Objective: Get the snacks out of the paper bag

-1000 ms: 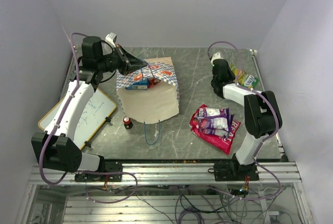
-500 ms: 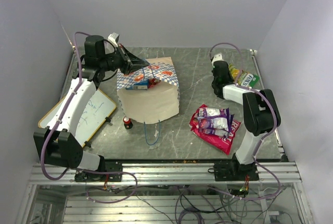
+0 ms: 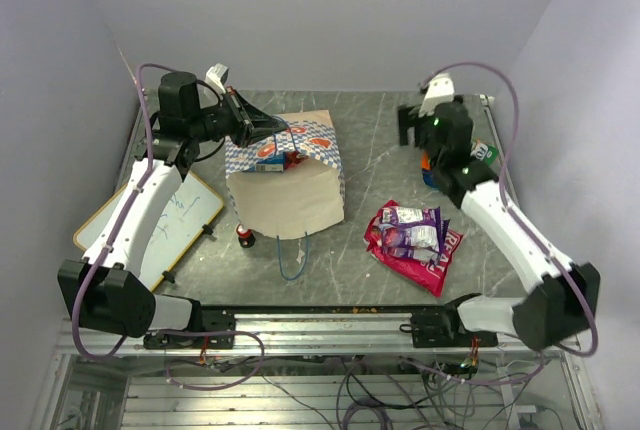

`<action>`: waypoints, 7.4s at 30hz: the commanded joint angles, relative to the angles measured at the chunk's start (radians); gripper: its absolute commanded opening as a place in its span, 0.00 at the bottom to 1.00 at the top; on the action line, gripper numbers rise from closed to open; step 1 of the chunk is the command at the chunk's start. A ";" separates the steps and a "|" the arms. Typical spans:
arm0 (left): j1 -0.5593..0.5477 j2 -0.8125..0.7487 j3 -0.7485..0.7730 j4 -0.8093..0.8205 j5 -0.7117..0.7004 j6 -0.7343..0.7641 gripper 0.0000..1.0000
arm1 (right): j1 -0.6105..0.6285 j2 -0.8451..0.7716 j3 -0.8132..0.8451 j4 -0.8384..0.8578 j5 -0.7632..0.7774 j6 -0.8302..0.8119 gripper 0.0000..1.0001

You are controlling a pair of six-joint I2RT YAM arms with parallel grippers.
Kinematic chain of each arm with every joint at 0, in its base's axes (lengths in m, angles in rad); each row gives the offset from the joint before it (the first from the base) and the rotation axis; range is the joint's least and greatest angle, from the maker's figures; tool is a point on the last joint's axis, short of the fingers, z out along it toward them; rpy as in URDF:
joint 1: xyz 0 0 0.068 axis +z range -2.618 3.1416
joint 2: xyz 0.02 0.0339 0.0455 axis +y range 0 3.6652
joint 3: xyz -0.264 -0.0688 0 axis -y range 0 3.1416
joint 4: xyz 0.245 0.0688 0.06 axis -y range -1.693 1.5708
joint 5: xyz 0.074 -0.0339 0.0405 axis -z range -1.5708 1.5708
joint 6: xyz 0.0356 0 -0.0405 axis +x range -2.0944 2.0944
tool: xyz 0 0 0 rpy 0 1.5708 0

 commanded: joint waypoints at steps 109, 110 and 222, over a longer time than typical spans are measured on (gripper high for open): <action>-0.021 0.045 0.173 -0.186 0.067 0.074 0.07 | 0.675 0.845 0.151 0.667 -0.229 -0.573 0.50; -0.021 0.050 0.190 -0.209 0.063 0.092 0.07 | 0.666 0.870 0.179 0.663 -0.240 -0.574 0.52; 0.011 -0.023 0.031 0.051 -0.041 -0.036 0.07 | 0.250 -0.157 -0.186 -0.763 0.163 0.828 0.00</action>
